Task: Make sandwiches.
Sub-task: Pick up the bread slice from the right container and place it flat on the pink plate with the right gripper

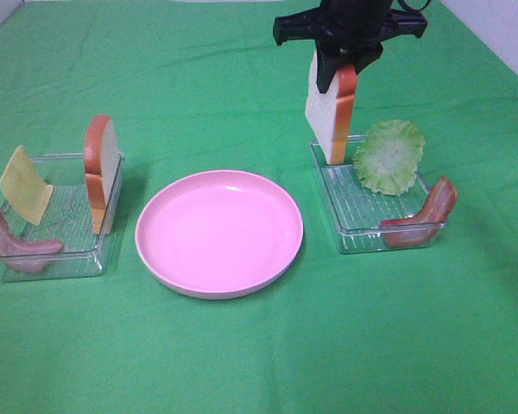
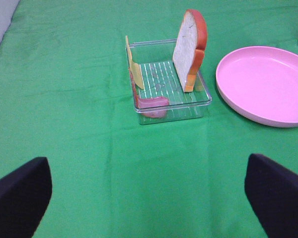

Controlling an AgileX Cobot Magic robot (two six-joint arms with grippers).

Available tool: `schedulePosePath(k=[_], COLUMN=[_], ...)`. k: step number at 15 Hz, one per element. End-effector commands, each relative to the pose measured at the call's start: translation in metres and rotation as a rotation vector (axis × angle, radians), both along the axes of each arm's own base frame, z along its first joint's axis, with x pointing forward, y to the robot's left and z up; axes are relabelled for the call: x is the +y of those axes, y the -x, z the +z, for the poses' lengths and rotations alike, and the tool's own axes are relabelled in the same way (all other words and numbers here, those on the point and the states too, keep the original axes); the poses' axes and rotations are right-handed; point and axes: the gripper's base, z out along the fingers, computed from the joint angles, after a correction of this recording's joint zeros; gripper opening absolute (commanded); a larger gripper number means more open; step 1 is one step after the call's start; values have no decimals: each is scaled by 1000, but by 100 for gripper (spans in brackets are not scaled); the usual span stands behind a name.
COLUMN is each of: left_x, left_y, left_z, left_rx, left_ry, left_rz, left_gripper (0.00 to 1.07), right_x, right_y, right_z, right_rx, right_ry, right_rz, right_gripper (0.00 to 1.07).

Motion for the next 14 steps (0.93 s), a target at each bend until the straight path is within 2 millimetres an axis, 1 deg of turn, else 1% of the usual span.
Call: schedulePosePath(k=[1, 2, 4, 5, 7, 8, 10, 11, 12, 14], left_x=[0, 0, 0, 0, 0, 0, 0, 0, 0, 0], left_y=[0, 0, 0, 0, 0, 0, 0, 0, 0, 0], left_z=[-1, -1, -1, -1, -1, -1, -1, -1, -1, -1], left_rx=[6, 6, 6, 6, 6, 6, 6, 6, 6, 6], left_ry=[1, 1, 1, 1, 1, 1, 1, 1, 1, 1], left_rz=[0, 0, 0, 0, 0, 0, 0, 0, 0, 0], left_gripper=[100, 100, 100, 100, 100, 100, 100, 100, 100, 100], right_x=[0, 2, 18, 25, 38, 39, 53, 61, 62, 69], right_y=[19, 22, 36, 39, 45, 45, 48, 48, 47, 43], right_z=[20, 24, 40, 42, 41, 39, 29, 17, 14, -6], right_rx=[94, 98, 147, 163, 180, 184, 229, 263, 269, 329], right_ry=[-42, -75, -272, -316, -351, -349, -378, -398, -399, -405], right_rz=[25, 33, 118, 151, 196, 199, 233, 257, 263, 258], right_gripper=[20, 20, 20, 20, 20, 20, 20, 20, 20, 20])
